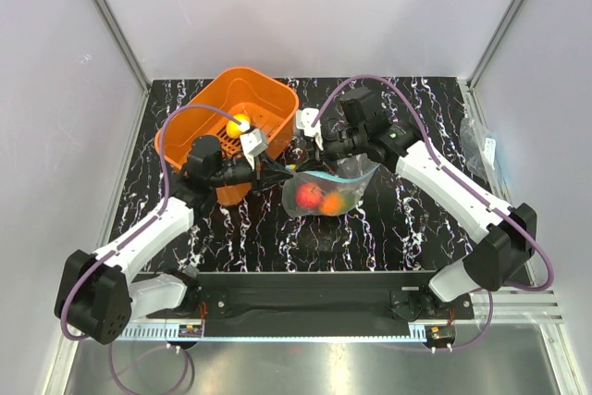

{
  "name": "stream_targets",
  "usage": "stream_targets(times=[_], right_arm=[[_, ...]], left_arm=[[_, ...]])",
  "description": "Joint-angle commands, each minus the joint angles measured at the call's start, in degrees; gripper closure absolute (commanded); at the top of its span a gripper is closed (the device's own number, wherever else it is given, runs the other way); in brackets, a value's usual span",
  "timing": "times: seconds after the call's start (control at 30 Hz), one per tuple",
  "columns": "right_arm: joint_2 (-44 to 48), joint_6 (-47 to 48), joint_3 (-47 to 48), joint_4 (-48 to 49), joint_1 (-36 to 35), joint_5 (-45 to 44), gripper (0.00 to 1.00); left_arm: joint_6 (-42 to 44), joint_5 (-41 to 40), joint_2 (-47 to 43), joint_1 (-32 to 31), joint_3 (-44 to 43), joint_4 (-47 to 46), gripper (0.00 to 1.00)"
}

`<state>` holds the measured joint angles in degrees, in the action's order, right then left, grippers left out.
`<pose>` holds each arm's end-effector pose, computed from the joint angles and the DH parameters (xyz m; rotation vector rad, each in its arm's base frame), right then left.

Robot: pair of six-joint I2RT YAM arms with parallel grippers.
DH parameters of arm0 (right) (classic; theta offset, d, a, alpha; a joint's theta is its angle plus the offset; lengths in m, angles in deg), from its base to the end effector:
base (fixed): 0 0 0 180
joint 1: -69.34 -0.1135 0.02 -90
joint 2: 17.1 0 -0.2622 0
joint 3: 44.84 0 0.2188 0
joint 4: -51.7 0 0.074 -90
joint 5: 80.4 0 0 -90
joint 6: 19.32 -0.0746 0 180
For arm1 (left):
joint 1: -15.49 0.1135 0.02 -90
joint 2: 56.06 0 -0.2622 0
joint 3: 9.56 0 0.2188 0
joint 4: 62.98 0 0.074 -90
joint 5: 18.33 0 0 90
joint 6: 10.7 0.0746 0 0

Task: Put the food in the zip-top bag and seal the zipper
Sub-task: Zip the zipper food storage bag at the center of the board.

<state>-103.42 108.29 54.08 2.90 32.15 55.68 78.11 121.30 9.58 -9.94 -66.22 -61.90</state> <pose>0.2210 0.2351 0.3486 -1.6037 1.3660 0.8720 0.1999 -0.1580 0.2968 0.9936 1.5123 -1.0847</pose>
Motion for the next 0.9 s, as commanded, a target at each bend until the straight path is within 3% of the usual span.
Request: stream_targets(times=[0.0,0.03,0.2,0.43,0.63,0.7,0.73,0.87], right_arm=[[0.28,-0.34,2.78,0.98,-0.95,0.67,0.97],[0.19,-0.95,2.78,1.15,-0.95,0.59,0.86],[0.28,-1.22,2.60,1.94,-0.95,1.46,0.70],[-0.25,-1.74,3.13,2.83,-1.04,1.55,0.66],[-0.51,-1.75,3.39,3.00,-1.22,1.29,0.75],[-0.60,-1.75,3.31,2.91,-1.22,1.20,0.81],[-0.43,-1.75,3.13,2.91,-1.22,1.11,0.90],[0.10,-0.87,2.25,2.74,-1.22,-0.20,0.99]], left_arm=[[-0.30,2.75,0.62,0.29,-3.54,-3.80,1.00],[-0.48,2.93,0.62,0.21,-3.63,-3.80,1.00],[-0.30,2.76,0.18,0.29,-3.28,-3.80,1.00],[0.40,2.67,-0.26,0.29,-3.37,-2.75,1.00],[0.40,2.40,-0.43,0.21,-3.54,-2.57,1.00],[0.58,2.40,-0.43,0.29,-3.72,-2.13,1.00],[0.66,2.41,-0.52,0.21,-3.81,-1.96,1.00],[0.58,1.79,-1.40,0.29,-2.85,-2.22,1.00]])
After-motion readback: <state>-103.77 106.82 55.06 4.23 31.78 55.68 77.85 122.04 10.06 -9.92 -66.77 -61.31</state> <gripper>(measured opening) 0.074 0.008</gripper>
